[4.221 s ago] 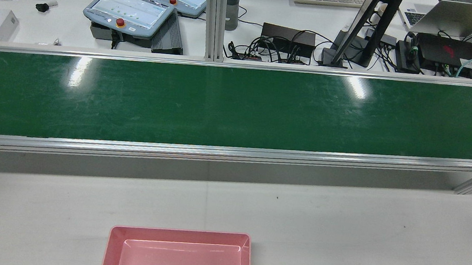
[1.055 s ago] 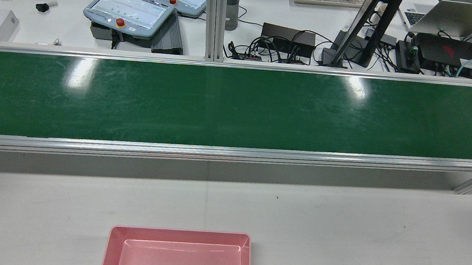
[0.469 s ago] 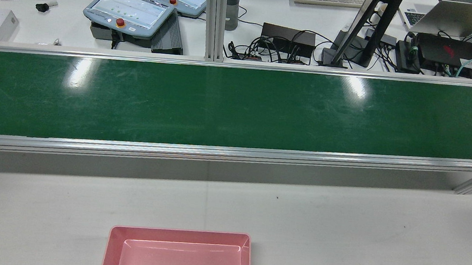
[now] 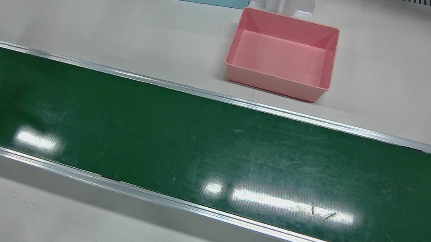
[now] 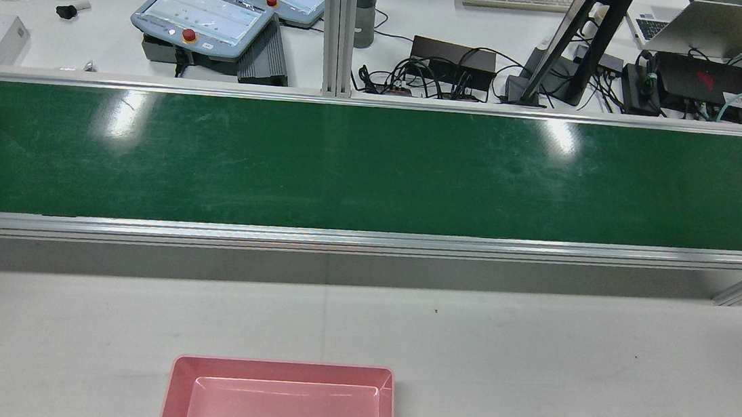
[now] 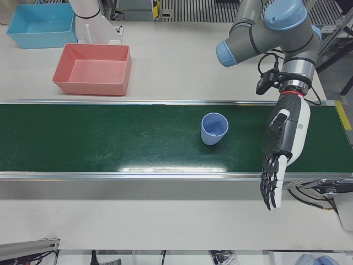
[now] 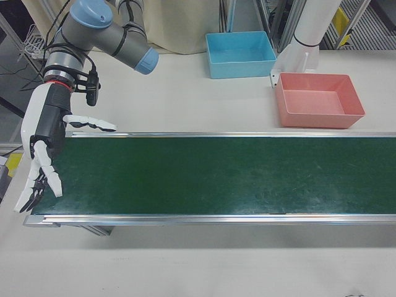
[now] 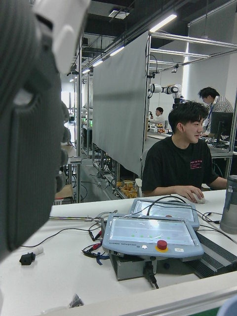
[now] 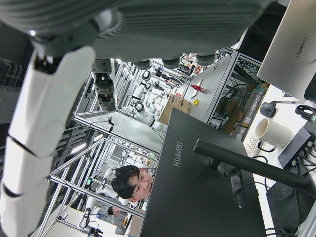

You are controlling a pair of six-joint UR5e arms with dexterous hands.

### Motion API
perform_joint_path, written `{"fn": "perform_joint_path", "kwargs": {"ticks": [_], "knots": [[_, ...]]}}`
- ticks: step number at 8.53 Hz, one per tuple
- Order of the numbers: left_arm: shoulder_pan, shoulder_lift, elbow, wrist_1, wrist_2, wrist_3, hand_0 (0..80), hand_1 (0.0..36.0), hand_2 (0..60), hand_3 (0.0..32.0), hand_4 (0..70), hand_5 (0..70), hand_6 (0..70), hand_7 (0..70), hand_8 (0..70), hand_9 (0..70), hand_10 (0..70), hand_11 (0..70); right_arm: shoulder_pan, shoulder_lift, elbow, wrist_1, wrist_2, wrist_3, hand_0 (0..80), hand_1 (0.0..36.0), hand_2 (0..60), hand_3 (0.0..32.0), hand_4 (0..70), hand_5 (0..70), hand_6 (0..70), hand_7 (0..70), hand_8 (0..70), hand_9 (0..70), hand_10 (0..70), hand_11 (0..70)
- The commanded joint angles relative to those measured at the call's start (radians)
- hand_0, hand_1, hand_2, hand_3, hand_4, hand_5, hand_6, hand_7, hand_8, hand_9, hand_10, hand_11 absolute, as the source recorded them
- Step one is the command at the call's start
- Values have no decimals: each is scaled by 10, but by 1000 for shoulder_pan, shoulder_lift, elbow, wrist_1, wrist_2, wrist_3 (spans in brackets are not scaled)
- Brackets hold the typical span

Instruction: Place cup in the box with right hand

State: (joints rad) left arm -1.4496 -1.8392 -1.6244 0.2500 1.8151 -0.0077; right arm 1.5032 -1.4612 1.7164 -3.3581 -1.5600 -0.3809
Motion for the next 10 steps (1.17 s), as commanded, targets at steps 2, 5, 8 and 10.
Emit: {"fn": "perform_joint_path", "kwargs": {"ticks": [2,5,8,10], "knots": [[0,0,0,0,0,0,0,0,0,0,0,0,0,0,0,0,0,0,-1,-1,3,-1,0,0,504,220,91,0,0,50,0,0,0,0,0,0],[2,0,0,0,0,0,0,0,0,0,0,0,0,0,0,0,0,0,5,-1,5,-1,1,2,510,227,91,0,0,53,0,0,0,0,0,0],[0,0,0,0,1,0,0,0,0,0,0,0,0,0,0,0,0,0,11,-2,11,2,1,5,510,229,96,0,0,54,0,0,0,0,0,0],[0,0,0,0,1,0,0,0,0,0,0,0,0,0,0,0,0,0,12,-2,12,2,0,7,509,230,98,0,0,54,0,0,0,0,0,0]]}}
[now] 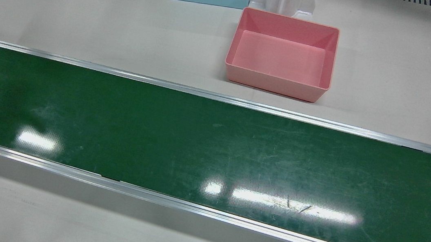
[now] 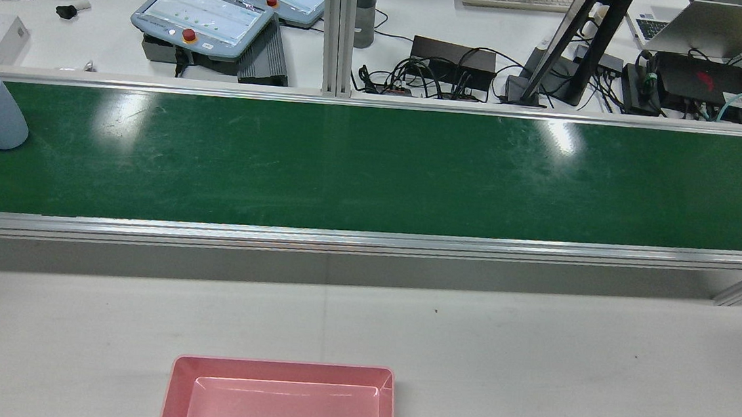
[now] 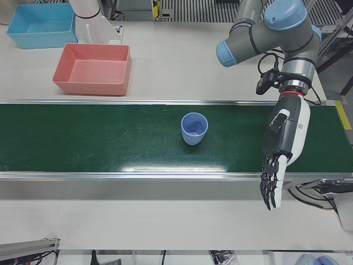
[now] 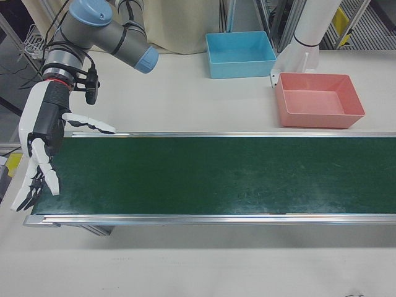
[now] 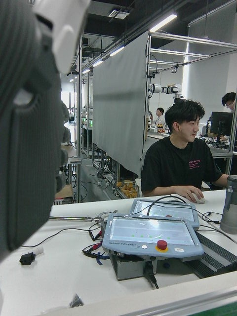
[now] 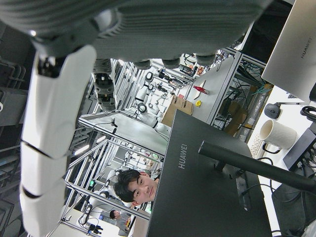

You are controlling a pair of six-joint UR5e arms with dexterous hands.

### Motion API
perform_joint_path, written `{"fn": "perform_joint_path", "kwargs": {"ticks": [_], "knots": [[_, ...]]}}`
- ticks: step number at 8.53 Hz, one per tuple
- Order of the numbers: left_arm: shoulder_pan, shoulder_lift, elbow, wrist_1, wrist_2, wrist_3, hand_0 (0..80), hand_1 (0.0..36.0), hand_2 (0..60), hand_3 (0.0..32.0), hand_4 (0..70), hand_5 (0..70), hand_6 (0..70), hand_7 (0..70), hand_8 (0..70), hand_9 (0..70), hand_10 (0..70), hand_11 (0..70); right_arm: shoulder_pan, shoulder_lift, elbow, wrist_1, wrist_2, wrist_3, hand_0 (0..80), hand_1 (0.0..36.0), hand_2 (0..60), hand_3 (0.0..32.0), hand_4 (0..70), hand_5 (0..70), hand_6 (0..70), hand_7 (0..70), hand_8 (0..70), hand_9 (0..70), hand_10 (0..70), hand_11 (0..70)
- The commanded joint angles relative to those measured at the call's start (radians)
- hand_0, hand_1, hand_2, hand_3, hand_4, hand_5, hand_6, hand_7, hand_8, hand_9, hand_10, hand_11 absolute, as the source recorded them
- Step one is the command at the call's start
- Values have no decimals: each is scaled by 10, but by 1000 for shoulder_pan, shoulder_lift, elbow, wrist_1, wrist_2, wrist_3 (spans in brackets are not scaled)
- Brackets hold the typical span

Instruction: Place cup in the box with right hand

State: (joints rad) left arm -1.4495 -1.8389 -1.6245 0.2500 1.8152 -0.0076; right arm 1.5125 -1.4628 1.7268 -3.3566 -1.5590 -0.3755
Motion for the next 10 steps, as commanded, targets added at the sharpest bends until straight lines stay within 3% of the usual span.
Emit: {"fn": "perform_joint_path", "kwargs": {"ticks": [1,5,6,7,8,9,10], "knots": [[0,0,0,0,-1,0,0,0,0,0,0,0,0,0,0,0,0,0,6,-2,2,0,-1,1,509,230,100,0,0,54,0,0,0,0,0,0],[0,0,0,0,-1,0,0,0,0,0,0,0,0,0,0,0,0,0,-18,18,4,16,-6,0,500,224,121,0,0,52,0,0,0,0,0,0],[0,0,0,0,1,0,0,0,0,0,0,0,0,0,0,0,0,0,-23,21,5,16,-7,-2,484,222,181,0,0,51,0,0,0,0,0,0],[0,0,0,0,-1,0,0,0,0,0,0,0,0,0,0,0,0,0,-21,19,4,14,-9,-2,575,337,272,0,0,83,0,0,0,0,0,0],[0,0,0,0,-1,0,0,0,0,0,0,0,0,0,0,0,0,0,-20,19,4,14,-9,0,747,360,342,0,0,110,0,0,0,0,0,0],[0,0,0,0,-1,0,0,0,0,0,0,0,0,0,0,0,0,0,-29,50,7,5,-21,-3,791,360,402,0,0,116,0,0,0,0,0,0],[0,0,0,2,-1,0,0,0,0,0,0,0,0,0,0,0,0,0,-29,58,5,5,-36,-8,659,360,346,0,0,103,0,0,0,0,0,0]]}}
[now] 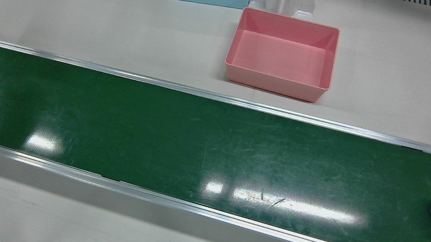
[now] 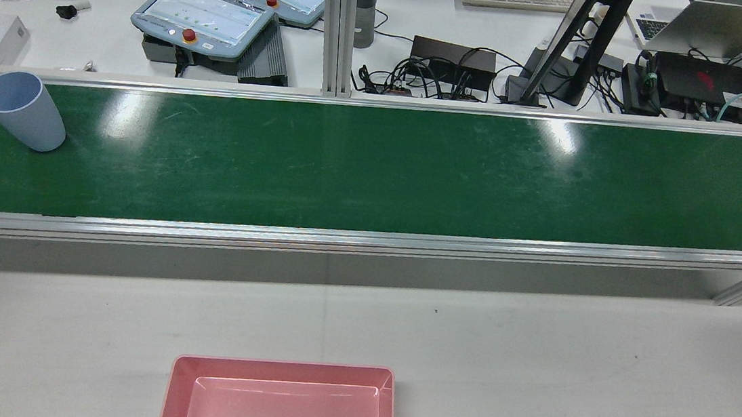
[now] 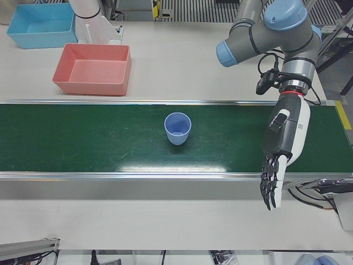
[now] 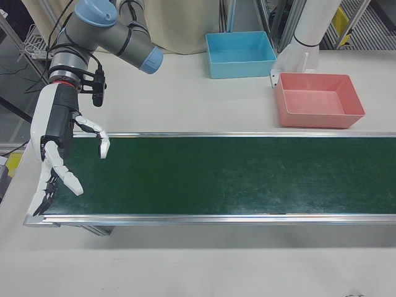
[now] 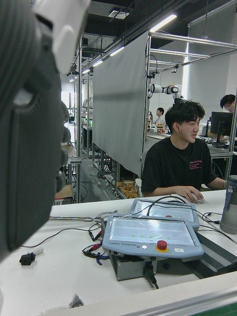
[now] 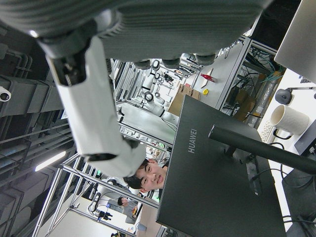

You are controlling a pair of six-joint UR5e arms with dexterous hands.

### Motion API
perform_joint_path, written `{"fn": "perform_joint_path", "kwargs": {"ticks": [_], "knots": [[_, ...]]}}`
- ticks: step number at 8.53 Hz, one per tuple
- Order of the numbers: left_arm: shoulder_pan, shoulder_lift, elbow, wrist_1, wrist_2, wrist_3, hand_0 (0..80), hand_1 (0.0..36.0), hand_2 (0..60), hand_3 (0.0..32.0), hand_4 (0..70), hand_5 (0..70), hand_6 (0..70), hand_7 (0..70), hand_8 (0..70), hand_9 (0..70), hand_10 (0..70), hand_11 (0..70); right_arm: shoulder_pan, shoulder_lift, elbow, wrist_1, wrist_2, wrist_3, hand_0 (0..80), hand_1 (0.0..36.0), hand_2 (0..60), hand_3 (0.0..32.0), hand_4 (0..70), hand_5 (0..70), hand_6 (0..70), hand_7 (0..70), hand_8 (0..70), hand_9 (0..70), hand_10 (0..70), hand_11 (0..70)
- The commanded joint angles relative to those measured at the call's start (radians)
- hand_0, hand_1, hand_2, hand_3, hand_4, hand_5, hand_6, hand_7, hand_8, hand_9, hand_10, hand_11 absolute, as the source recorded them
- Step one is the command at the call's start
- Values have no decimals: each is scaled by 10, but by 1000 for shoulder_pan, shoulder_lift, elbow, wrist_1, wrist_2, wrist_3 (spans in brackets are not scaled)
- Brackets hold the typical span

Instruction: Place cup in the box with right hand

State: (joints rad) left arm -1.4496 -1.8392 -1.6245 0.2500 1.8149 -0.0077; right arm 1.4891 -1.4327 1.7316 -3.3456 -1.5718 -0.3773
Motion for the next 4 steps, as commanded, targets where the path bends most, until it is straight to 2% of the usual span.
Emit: {"fn": "perform_joint_path", "kwargs": {"ticks": [1,2,3,4], "knots": [[0,0,0,0,1,0,0,0,0,0,0,0,0,0,0,0,0,0,-12,25,-3,-5,-24,-6,712,360,268,0,0,106,0,0,0,0,0,0],[0,0,0,2,0,0,0,0,0,0,0,0,0,0,0,0,0,0,-29,21,-6,-5,-24,-6,800,360,83,0,0,166,8,0,0,0,0,23],[0,0,-2,2,1,0,0,0,0,0,0,0,0,0,0,0,0,0,-33,21,-7,-5,-25,-6,800,360,68,0,0,163,7,0,0,0,0,8],[0,0,0,0,0,0,0,0,0,0,0,0,0,0,0,0,0,0,-35,8,-17,-5,-24,-6,800,360,80,0,0,141,1,0,0,0,0,0]]}}
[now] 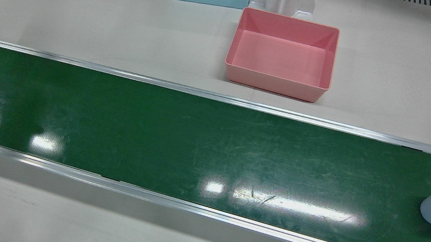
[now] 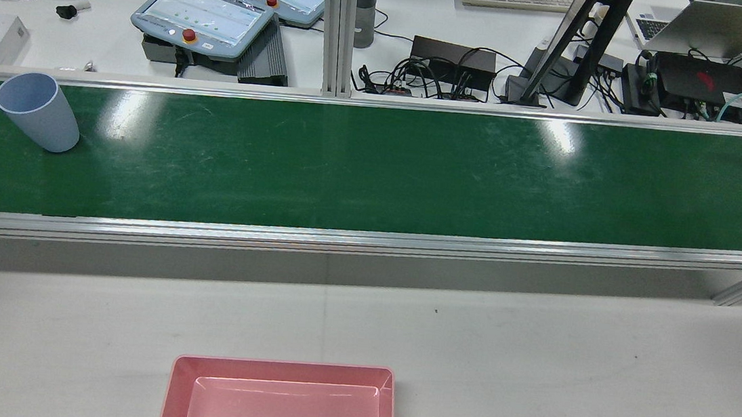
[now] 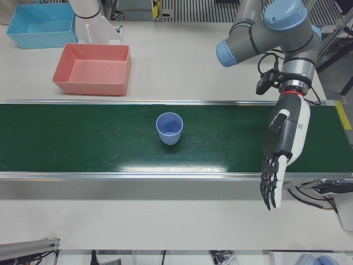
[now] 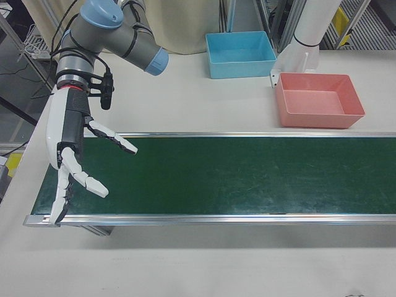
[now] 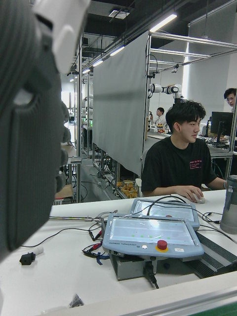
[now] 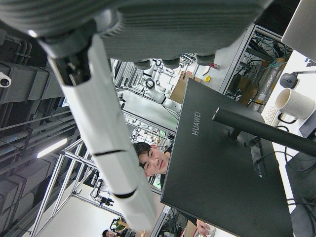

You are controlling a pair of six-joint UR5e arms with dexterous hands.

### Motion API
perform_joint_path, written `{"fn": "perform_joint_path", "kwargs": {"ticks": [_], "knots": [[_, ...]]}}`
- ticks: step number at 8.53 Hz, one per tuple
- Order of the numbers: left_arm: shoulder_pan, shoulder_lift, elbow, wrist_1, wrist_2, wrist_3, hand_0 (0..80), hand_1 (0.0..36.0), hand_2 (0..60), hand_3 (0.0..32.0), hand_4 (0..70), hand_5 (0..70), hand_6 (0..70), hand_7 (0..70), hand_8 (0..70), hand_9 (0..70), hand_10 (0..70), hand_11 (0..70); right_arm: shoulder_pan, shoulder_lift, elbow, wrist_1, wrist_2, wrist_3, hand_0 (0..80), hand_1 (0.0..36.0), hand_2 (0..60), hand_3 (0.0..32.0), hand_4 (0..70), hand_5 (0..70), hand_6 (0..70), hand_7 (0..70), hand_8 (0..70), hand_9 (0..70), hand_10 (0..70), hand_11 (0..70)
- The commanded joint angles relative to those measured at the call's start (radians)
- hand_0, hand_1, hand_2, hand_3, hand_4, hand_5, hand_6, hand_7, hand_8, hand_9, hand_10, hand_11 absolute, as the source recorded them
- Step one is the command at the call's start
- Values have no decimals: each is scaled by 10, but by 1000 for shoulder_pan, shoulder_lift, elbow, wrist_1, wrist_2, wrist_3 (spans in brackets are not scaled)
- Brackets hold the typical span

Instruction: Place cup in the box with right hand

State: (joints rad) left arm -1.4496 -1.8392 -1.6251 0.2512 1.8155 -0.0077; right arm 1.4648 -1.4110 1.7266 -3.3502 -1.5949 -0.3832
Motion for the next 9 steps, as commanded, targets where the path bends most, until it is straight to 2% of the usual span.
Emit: {"fn": "perform_joint_path", "kwargs": {"ticks": [1,2,3,4,5,6,7,8,9], "knots": [[0,0,2,-1,-1,0,0,0,0,0,0,0,0,0,0,0,0,0,-20,-22,-12,0,1,0,800,360,79,0,0,126,0,0,0,0,0,0],[0,0,2,-1,-1,0,0,0,0,0,0,0,0,0,0,0,0,0,-24,-22,-19,2,1,0,751,356,113,0,0,108,0,0,0,0,0,0],[0,0,1,-1,-1,0,0,0,0,0,0,0,0,0,0,0,0,0,-24,-22,-19,2,3,0,439,160,124,0,0,30,0,0,0,0,0,0],[0,0,1,-1,1,0,0,0,0,0,0,0,0,0,0,0,0,0,-27,-20,-18,6,4,0,375,106,86,0,0,14,0,0,0,0,0,0],[0,0,2,-1,-1,0,0,0,0,0,0,0,0,0,0,0,0,0,-27,-19,-16,8,4,0,169,71,134,0,0,1,0,0,0,0,0,0],[0,0,1,-1,-1,0,0,0,0,0,0,0,0,0,0,0,0,0,-34,-20,-19,2,3,0,67,56,174,0,0,0,0,0,0,0,0,0],[0,0,1,-1,1,0,0,0,0,0,0,0,0,0,0,0,0,0,-38,-19,-19,0,3,0,0,49,224,0,0,0,6,30,0,0,0,0],[0,0,1,-1,-1,0,0,0,0,0,0,0,0,0,0,0,0,0,-40,-19,-19,0,3,0,304,99,145,0,0,11,11,29,0,0,0,0],[0,0,1,-1,-1,0,0,0,0,0,0,0,0,0,0,0,0,0,-43,-16,-19,-3,1,0,463,154,68,0,0,30,7,0,0,0,0,0]]}}
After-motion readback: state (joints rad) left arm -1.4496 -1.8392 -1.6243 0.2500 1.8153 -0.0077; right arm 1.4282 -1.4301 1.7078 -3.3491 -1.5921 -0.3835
